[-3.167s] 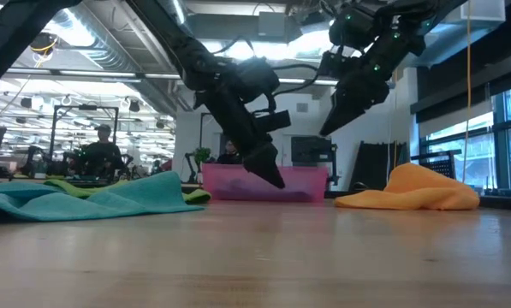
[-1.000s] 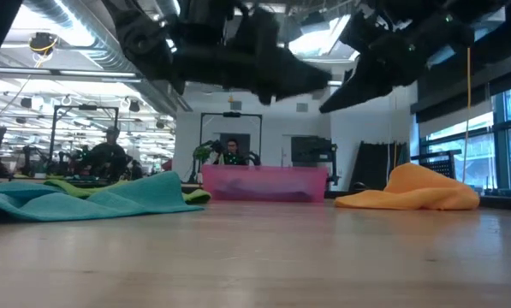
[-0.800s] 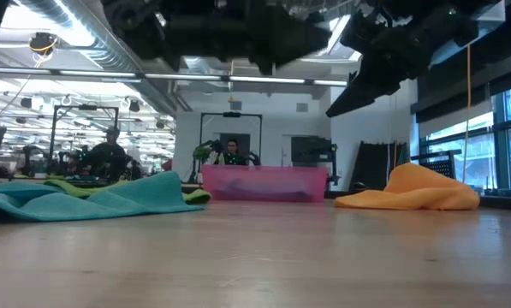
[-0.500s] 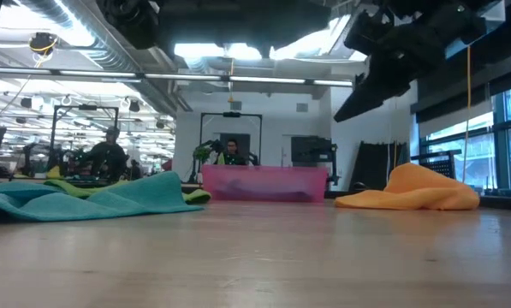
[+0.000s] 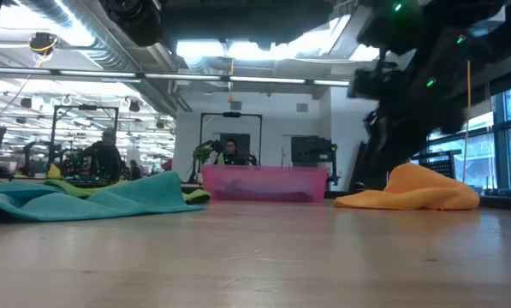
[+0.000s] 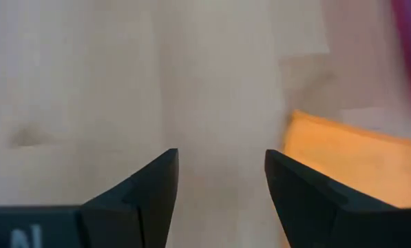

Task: Roll microfiber towels into tight, uniform cylinder then place into a basket
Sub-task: Fold the orange microfiber towel

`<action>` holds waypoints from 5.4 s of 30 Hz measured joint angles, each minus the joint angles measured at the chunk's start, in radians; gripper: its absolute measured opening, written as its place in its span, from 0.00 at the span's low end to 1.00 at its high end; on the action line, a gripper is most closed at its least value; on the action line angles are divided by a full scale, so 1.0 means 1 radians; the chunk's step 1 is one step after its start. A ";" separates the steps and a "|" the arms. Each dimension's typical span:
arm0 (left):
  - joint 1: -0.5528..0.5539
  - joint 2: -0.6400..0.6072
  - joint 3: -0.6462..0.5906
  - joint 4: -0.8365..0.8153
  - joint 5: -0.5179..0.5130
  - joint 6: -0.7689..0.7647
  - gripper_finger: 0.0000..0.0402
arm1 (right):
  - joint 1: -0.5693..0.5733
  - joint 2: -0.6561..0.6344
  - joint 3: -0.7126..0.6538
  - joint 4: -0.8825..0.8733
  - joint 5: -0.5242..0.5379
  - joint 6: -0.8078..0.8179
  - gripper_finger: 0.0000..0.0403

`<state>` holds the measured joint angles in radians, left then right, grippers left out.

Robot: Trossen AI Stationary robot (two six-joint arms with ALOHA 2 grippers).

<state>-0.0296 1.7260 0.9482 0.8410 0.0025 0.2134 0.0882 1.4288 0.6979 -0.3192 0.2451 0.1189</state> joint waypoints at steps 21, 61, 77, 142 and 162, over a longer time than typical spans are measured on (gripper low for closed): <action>-0.043 0.001 0.000 -0.063 0.000 0.006 0.33 | -0.192 0.269 0.005 0.239 -0.039 -0.016 0.54; -0.041 0.001 0.000 -0.155 -0.003 0.060 0.33 | 0.142 -0.424 0.045 0.130 0.234 -0.075 0.01; -0.046 0.000 0.000 -0.220 -0.299 0.052 0.38 | 0.180 -0.452 0.047 0.434 0.444 -0.340 0.01; 0.049 0.191 0.146 -0.563 -0.066 -0.183 0.05 | 0.066 -0.457 0.151 0.238 0.411 -0.331 0.01; 0.049 0.251 0.145 -0.543 -0.189 -0.183 0.44 | 0.066 -0.457 0.151 0.240 0.410 -0.330 0.01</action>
<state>0.0193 1.9766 1.0935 0.2979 -0.1864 0.0300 0.1543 0.9714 0.8490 -0.0788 0.6549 -0.2108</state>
